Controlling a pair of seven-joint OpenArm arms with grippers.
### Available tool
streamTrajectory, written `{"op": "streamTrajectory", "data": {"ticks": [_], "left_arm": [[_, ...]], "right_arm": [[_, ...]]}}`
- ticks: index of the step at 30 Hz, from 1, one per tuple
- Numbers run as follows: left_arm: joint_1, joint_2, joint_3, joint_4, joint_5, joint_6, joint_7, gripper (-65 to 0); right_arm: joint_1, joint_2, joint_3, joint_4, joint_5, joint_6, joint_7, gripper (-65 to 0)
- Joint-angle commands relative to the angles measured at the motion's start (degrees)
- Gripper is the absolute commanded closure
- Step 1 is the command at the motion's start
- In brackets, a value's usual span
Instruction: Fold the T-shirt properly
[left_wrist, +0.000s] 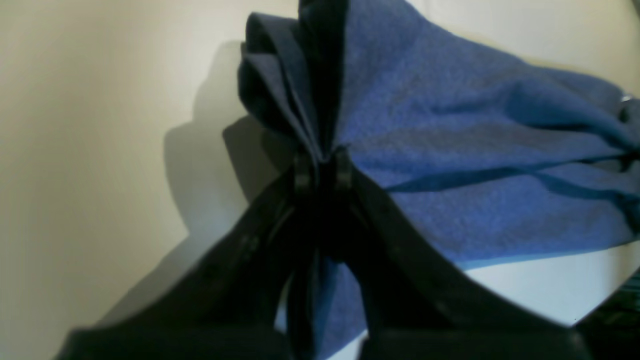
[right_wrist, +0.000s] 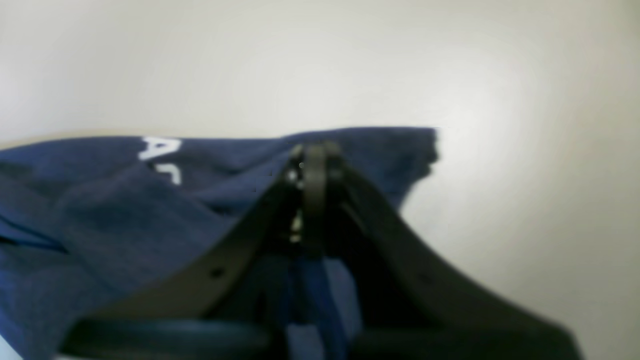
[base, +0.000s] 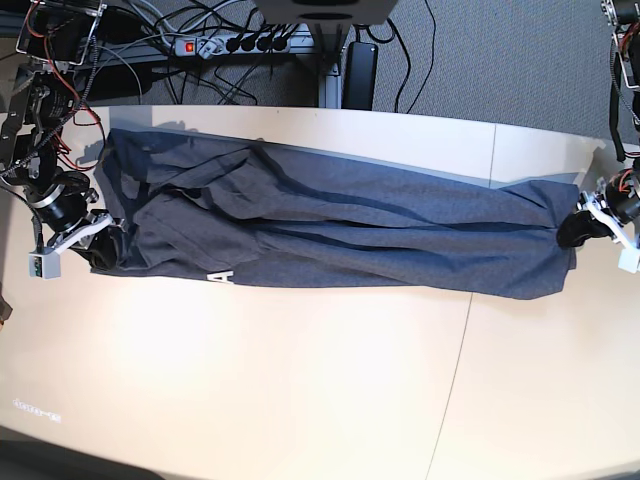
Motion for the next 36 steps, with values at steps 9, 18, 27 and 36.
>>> {"op": "streamTrajectory", "data": {"ticks": [9,18,27,36], "left_arm": [[-0.31,-2.32,-3.65,3.96,-0.28,0.56,2.69,0.0],[6.93,-1.42,-3.65,33.03,3.61,0.56,3.91,0.0],[12.76,1.86,-3.41,51.41,8.33,2.03,1.62,0.0],[12.66,7.34,10.58,54.34,16.9,2.47,-0.76,0.0]], "right_arm": [[0.72,1.09,0.5,1.05,0.17,4.55,1.05,0.0],[0.74,1.05,0.48,1.05,-0.61,4.52,1.11,0.0],[0.74,0.76,0.48,0.98,-0.63,4.55,1.07,0.0],[0.76,0.76,0.48,0.87,-0.61,4.55,1.07,0.0]]}}
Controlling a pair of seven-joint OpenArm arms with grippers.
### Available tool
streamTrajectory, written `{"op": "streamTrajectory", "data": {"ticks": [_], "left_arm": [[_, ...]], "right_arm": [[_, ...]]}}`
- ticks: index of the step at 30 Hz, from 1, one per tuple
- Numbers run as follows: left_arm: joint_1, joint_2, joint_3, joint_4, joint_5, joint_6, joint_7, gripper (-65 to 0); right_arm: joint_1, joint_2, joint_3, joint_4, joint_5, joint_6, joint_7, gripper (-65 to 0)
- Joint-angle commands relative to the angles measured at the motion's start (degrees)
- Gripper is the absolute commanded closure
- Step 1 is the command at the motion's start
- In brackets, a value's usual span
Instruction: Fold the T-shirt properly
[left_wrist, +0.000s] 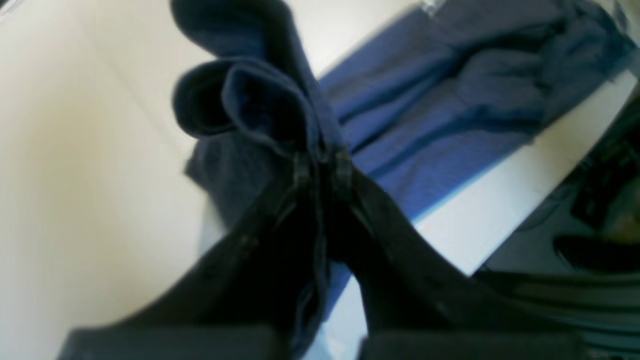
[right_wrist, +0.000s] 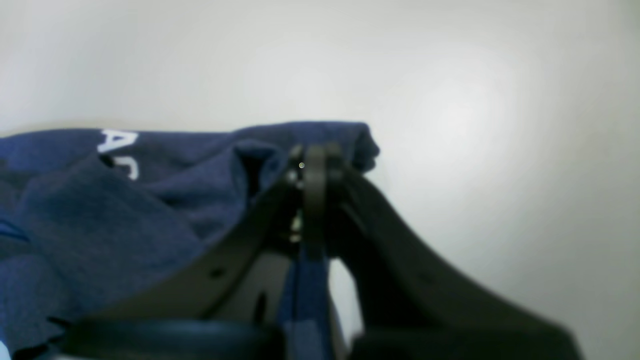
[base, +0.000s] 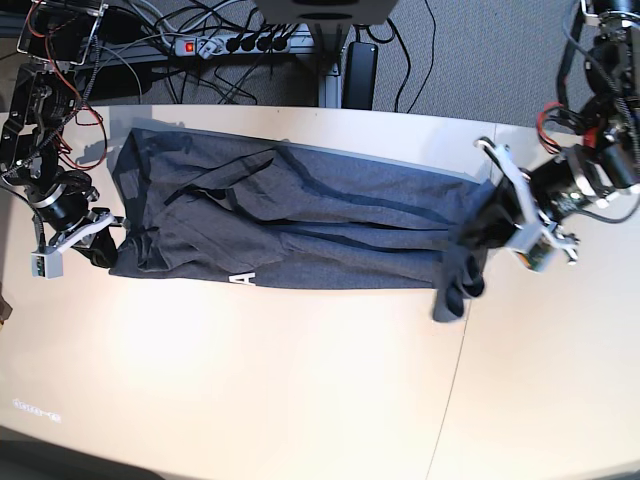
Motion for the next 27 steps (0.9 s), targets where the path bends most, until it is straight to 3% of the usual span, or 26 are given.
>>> {"op": "streamTrajectory", "data": {"ticks": [1,4,18,22,27], "left_arm": [[-0.7,0.44,1.29,1.03,0.7,0.96,-1.92,0.0],[-2.14,3.41,5.42,1.03,6.05,5.05,-2.34,0.0],[-4.37,12.13,26.71,0.0,30.88,15.34,-7.74,0.0],[-5.31,14.45,29.09,-0.74,34.07,16.59,-8.22,0.0],[-7.17,14.71,29.35,-3.41,34.05,16.55,-8.57,0.0]], "right_arm": [[0.76,0.94,0.46,0.87,0.68,4.55,1.49,0.0],[0.9,0.94,0.46,0.87,0.7,4.52,1.51,0.0],[0.9,0.94,0.46,0.87,0.68,4.55,1.44,0.0],[0.87,0.96,0.46,0.87,0.66,4.55,1.31,0.0],[0.72,0.96,0.46,0.87,0.7,4.55,0.98,0.0]]}}
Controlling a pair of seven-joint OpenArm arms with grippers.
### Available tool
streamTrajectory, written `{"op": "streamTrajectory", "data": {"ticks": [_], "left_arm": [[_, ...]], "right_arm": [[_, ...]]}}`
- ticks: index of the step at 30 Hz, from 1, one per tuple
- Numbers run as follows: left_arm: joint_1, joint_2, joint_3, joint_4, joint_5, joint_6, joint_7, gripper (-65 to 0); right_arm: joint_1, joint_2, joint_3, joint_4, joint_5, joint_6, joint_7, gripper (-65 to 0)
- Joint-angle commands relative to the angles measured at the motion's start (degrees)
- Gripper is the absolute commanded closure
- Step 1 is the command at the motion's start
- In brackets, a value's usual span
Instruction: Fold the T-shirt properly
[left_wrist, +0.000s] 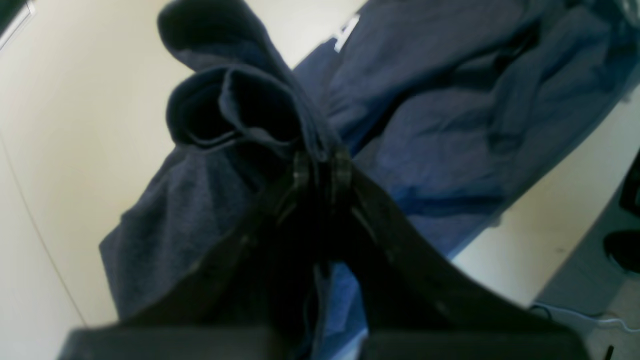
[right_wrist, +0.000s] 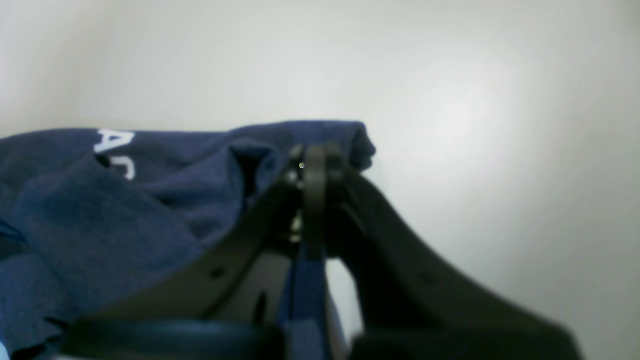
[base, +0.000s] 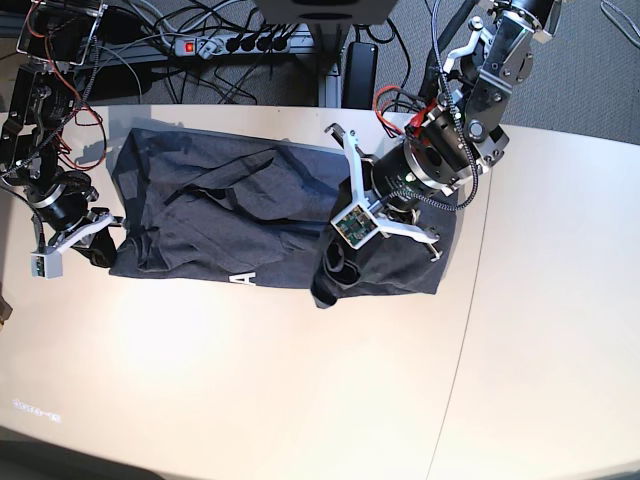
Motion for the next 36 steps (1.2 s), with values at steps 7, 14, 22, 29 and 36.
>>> {"op": "streamTrajectory", "data": {"ticks": [7,14,22,29,36], "left_arm": [[-2.29,2.56,-0.02,-3.23,-5.14,-2.4,-0.52,0.0],[-2.45,5.22,0.39,-4.5,-6.67,-2.32,-0.59,-31.0],[-3.15,7.45,0.15,-4.48,-5.84,-0.5,-0.55,-31.1],[-4.15,7.23,-5.64,-4.5,-2.45,1.53,-0.59,-3.8],[-4.13,2.54,-14.51,-4.68,-4.2,1.55,-1.46,0.0]], "right_arm": [[0.63,0.94,0.46,0.87,0.85,4.55,1.29,0.0],[0.66,0.92,0.46,0.87,0.85,4.55,1.31,0.0],[0.63,0.92,0.46,0.87,0.85,4.55,1.33,0.0],[0.66,0.94,0.46,0.85,0.83,4.52,1.33,0.0],[0.81,1.46,0.79,0.72,0.13,4.37,1.31,0.0]]}}
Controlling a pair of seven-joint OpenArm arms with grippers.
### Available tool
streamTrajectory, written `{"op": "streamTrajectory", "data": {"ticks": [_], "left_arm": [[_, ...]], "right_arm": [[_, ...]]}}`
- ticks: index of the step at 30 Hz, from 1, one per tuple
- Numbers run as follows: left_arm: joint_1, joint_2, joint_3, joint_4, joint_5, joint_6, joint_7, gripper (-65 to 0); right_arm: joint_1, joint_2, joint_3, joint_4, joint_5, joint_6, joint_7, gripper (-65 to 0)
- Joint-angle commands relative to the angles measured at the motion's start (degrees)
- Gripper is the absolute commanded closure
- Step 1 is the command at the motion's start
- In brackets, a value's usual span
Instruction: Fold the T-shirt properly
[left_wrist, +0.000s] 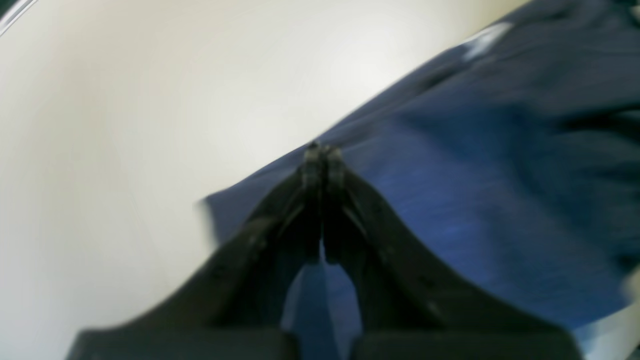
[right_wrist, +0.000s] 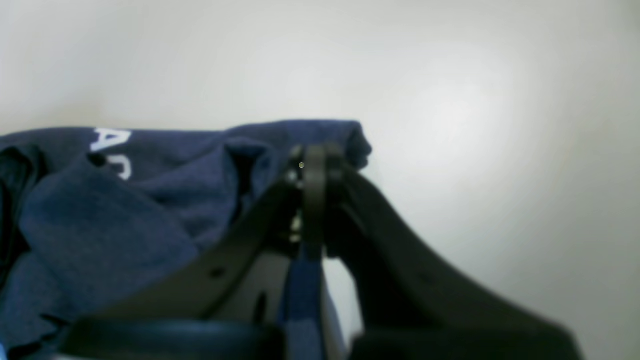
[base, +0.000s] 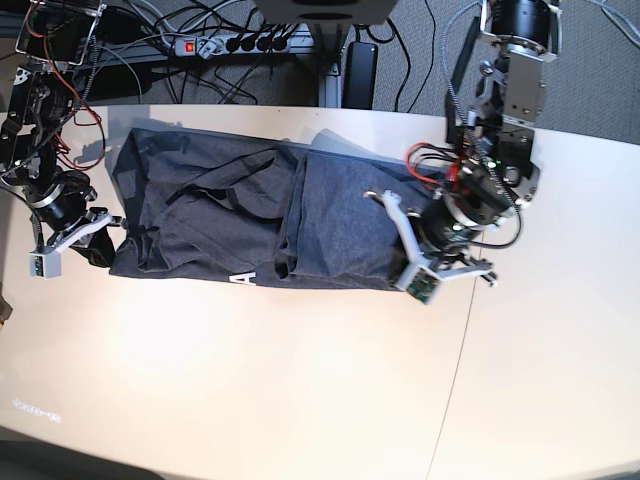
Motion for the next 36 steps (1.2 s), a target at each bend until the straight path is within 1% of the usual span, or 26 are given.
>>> {"op": "streamTrajectory", "data": {"ticks": [1,4,7,8,9,12,13,14,17,25,30,33,36], "left_arm": [[-0.72,-0.57,-0.87,0.46,-1.36,0.81,-1.49,0.0],[-0.72,-1.7,-2.67,-1.62,-2.99,0.81,-1.46,0.0],[-0.72,-1.68,-3.15,-4.96,-3.1,0.81,-1.44,0.0],[-0.72,-1.68,-3.13,-6.19,-3.15,0.81,-1.46,0.0],[-0.72,-1.68,-3.13,-7.32,-3.54,0.81,-1.46,0.0],[-0.72,-1.68,-3.13,-9.49,-3.69,0.79,-1.42,0.0],[-0.72,-1.68,-3.13,-9.68,-3.69,0.79,-1.38,0.0],[-0.72,-1.68,-3.13,-9.73,-3.69,0.79,-1.22,0.0],[-0.74,-1.68,-3.13,-9.73,-3.69,0.79,-0.74,0.0],[-0.79,-1.81,-3.13,-9.73,-4.15,0.81,-0.22,0.0],[-0.76,-1.84,-3.13,-9.73,-4.79,0.79,-0.17,0.0],[-0.76,-1.84,-3.13,-9.73,-4.81,0.79,-0.17,0.0],[-0.79,-1.86,-3.13,-9.73,-4.79,0.79,-0.17,0.0]], "right_arm": [[0.85,1.11,0.79,0.7,-0.26,4.35,1.25,0.0],[0.83,1.07,1.27,0.37,-0.2,4.22,0.26,0.0],[0.83,1.09,1.33,0.07,0.02,1.73,-0.98,0.0],[0.83,1.09,1.31,0.07,0.11,1.55,-1.6,0.0],[0.83,1.09,1.31,0.07,0.79,1.51,-2.45,-4.8],[0.81,1.11,1.31,0.07,4.17,1.53,-5.95,-26.5],[0.79,1.11,1.31,0.07,5.07,1.53,-6.78,-31.6],[0.79,1.09,1.31,0.07,5.75,1.53,-7.61,-34.1],[0.24,1.09,1.31,0.07,6.49,1.53,-9.86,-34.3],[-4.24,1.07,1.31,-0.15,6.47,1.53,-10.08,-34.3],[-5.2,0.92,1.29,-0.5,6.45,1.53,-9.97,-34.3],[-5.07,0.9,0.98,-2.51,6.45,1.53,-9.81,-34.2],[-5.03,0.9,0.74,-7.34,6.43,1.53,-8.72,-34.2]]}}
